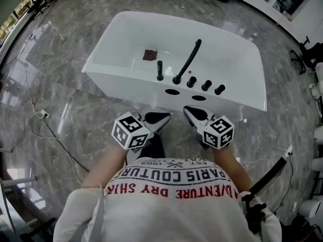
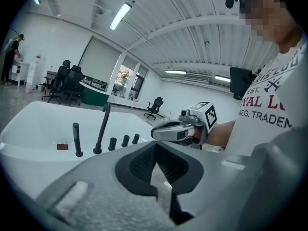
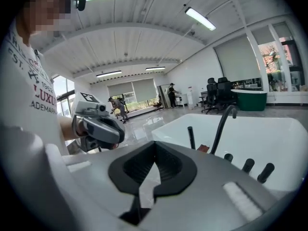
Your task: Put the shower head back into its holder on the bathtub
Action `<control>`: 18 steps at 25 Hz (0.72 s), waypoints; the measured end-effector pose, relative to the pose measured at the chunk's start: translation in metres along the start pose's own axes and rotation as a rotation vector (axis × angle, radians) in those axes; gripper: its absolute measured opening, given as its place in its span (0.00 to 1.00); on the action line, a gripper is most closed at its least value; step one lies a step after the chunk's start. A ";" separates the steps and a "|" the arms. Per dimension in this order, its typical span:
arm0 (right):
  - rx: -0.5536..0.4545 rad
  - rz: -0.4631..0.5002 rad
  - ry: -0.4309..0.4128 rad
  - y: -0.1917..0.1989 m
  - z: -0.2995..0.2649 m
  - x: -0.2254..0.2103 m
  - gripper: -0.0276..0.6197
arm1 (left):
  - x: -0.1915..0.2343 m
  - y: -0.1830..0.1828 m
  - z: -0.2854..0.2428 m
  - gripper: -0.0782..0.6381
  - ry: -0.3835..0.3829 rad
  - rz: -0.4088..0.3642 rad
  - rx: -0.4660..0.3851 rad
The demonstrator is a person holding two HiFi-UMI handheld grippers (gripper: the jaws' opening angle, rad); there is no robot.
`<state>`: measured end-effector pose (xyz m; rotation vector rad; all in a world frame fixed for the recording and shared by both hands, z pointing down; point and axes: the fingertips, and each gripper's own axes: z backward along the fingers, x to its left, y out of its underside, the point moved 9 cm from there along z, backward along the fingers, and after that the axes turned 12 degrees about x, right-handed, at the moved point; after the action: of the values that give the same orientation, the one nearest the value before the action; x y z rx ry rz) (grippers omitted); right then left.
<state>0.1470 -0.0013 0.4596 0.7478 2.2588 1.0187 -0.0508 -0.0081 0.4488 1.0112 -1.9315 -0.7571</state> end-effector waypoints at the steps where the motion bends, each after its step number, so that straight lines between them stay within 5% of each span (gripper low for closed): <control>1: -0.002 0.020 -0.022 0.010 0.016 0.014 0.05 | -0.022 0.006 0.000 0.11 -0.010 0.001 -0.007; 9: 0.005 0.070 -0.167 0.059 0.104 0.103 0.05 | -0.161 0.037 0.024 0.11 -0.072 -0.004 -0.040; 18: -0.061 0.049 -0.168 0.068 0.144 0.147 0.05 | -0.214 0.036 0.051 0.11 -0.122 -0.024 -0.024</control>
<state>0.1590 0.2050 0.3950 0.8344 2.0662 1.0037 -0.0328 0.2000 0.3713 0.9953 -2.0119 -0.8720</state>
